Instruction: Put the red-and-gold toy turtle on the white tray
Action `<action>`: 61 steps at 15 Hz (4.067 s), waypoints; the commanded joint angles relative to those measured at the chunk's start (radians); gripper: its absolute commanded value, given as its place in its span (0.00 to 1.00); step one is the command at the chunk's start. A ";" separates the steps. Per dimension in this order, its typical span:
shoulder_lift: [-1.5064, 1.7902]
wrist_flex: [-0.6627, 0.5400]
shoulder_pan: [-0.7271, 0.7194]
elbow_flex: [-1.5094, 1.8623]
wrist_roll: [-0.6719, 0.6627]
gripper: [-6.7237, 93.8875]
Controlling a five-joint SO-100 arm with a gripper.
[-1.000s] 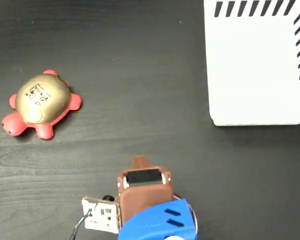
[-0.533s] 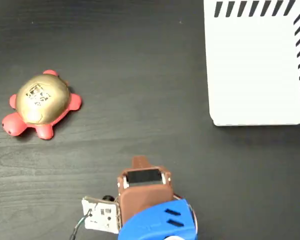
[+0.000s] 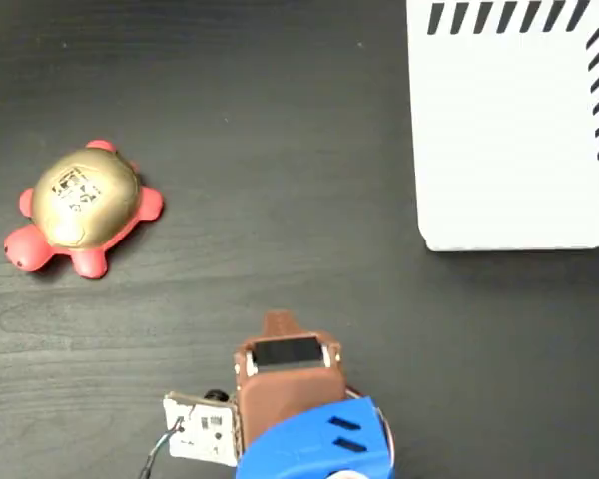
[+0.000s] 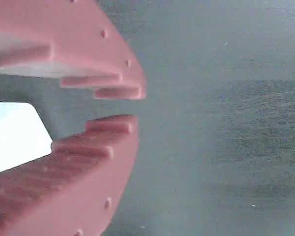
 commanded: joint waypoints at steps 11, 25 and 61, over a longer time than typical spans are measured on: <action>0.008 0.017 -0.015 -0.012 0.012 0.07; -0.121 -0.110 -0.173 -0.089 -0.075 0.07; -2.143 0.252 -0.368 -1.683 -0.449 0.71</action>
